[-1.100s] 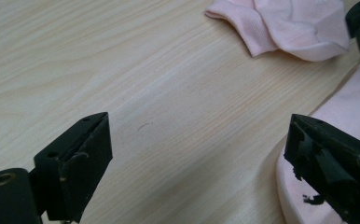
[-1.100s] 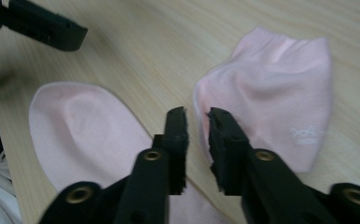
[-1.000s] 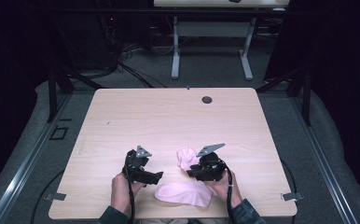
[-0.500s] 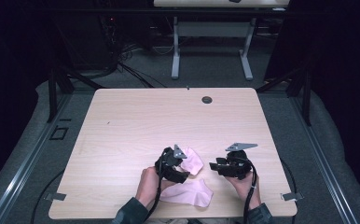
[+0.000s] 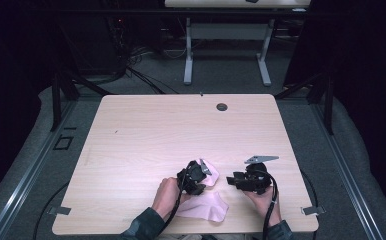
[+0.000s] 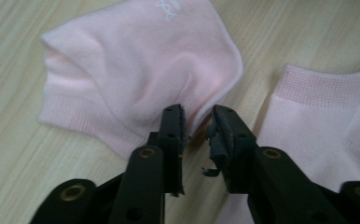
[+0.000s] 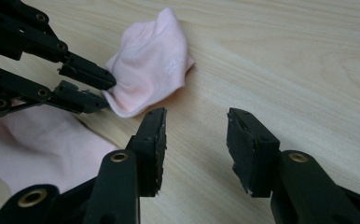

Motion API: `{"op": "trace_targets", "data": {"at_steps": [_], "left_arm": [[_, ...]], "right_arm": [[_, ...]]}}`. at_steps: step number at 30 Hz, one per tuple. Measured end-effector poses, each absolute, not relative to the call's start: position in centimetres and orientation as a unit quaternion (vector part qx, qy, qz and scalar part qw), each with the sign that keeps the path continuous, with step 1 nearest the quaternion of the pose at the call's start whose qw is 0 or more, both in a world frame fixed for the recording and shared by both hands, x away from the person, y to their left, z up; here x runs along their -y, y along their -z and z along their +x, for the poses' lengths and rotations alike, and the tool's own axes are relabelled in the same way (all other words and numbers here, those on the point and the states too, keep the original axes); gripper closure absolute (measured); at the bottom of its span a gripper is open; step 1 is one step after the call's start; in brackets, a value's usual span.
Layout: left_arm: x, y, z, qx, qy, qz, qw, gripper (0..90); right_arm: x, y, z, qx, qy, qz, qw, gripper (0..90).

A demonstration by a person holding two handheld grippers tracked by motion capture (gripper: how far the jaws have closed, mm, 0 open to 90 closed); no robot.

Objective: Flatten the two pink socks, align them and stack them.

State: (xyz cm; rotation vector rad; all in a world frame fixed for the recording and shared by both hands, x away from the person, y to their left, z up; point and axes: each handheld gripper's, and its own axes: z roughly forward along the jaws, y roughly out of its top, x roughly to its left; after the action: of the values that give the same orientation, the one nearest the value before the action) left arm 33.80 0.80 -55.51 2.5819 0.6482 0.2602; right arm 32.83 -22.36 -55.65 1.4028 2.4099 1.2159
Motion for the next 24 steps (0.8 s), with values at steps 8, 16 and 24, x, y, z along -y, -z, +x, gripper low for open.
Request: {"op": "trace_targets", "data": {"at_steps": [8, 16, 24], "left_arm": [[-1.3, 55.4, 34.2, -0.239, -0.081, 0.930, 0.266, 89.3], [-2.7, 51.1, 35.4, -0.261, -0.081, 0.900, 0.341, 89.6], [-3.0, 47.4, 36.1, -0.257, -0.094, 0.884, 0.379, 89.8]], "right_arm": [[22.4, 55.8, 32.9, -0.789, -0.400, 0.465, 0.045, 56.8], [22.3, 55.5, 33.2, -0.790, -0.407, 0.458, 0.041, 55.3], [20.2, 55.5, 34.9, -0.788, -0.424, 0.445, 0.023, 50.8]]}}
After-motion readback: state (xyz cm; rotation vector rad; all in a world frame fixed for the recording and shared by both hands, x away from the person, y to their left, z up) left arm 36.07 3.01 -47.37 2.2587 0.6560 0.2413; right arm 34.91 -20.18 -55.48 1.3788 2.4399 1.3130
